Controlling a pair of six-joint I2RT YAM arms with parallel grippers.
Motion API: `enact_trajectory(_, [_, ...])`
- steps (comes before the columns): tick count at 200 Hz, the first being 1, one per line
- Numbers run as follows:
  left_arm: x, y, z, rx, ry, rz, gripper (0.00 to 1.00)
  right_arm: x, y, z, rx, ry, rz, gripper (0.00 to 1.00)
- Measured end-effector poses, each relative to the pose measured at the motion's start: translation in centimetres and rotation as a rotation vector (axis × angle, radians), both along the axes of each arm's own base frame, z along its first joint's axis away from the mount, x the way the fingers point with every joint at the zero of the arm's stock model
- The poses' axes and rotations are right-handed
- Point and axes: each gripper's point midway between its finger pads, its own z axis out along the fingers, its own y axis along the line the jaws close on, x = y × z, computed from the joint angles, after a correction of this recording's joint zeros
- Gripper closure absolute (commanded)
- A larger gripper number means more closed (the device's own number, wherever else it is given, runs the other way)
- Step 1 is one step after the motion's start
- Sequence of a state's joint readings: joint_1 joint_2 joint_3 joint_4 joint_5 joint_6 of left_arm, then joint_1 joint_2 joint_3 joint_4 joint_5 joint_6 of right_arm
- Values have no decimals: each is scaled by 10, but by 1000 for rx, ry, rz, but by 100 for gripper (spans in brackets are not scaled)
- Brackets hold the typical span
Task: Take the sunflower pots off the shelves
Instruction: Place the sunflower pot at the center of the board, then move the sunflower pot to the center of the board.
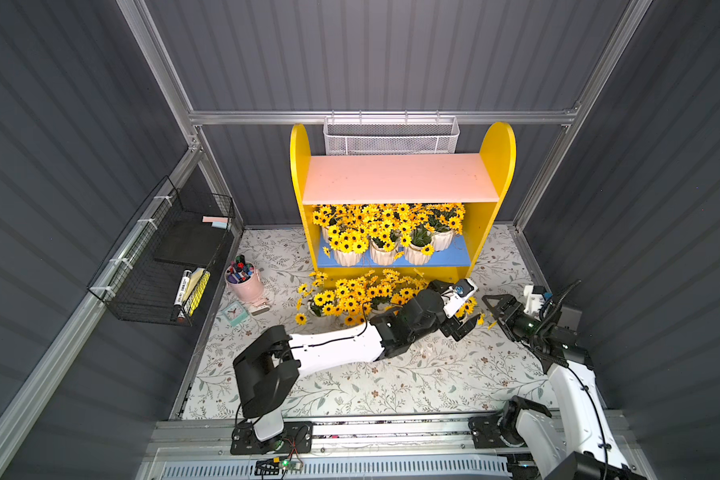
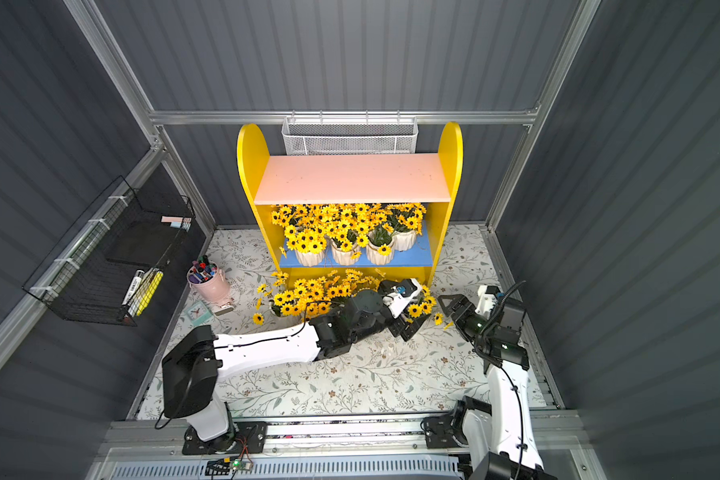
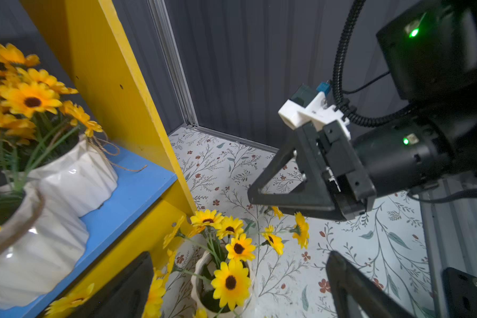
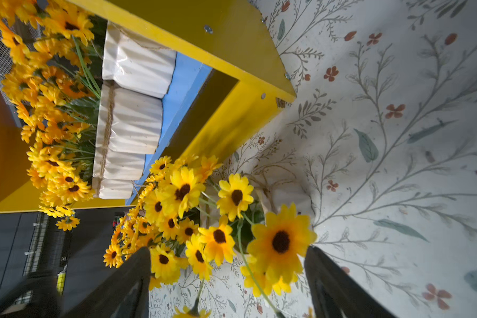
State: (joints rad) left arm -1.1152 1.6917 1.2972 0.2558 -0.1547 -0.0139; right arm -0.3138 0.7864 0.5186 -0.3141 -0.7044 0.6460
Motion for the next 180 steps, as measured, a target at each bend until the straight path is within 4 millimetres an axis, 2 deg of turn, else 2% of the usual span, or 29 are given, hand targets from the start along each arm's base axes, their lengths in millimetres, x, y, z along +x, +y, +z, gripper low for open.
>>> enact_trajectory(23, [4, 24, 42, 2, -24, 72, 1, -13, 19, 6, -35, -6, 54, 14])
enact_trajectory(40, [11, 54, 63, 9, -26, 135, 1, -21, 26, 21, -74, -24, 77, 13])
enact_trajectory(78, [41, 132, 89, 33, -17, 300, 1, -32, 28, 71, -175, -124, 84, 12])
enact_trajectory(94, [40, 151, 93, 49, -27, 334, 1, -38, 29, 83, -204, -147, 94, 15])
enact_trajectory(105, [35, 159, 89, 72, -31, 339, 0, -42, 32, 84, -209, -142, 106, 21])
enact_trajectory(124, [31, 170, 72, 117, -30, 355, 1, -49, 43, 75, -197, -116, 154, 27])
enact_trajectory(135, [30, 175, 58, 144, -23, 363, 1, -54, 54, 62, -187, -84, 201, 28])
enact_trajectory(158, [33, 187, 26, 201, 1, 385, 1, -68, 76, 20, -199, 21, 296, 30])
enact_trajectory(180, [35, 191, 18, 224, 8, 398, 1, -77, 82, -22, -236, 128, 323, 35])
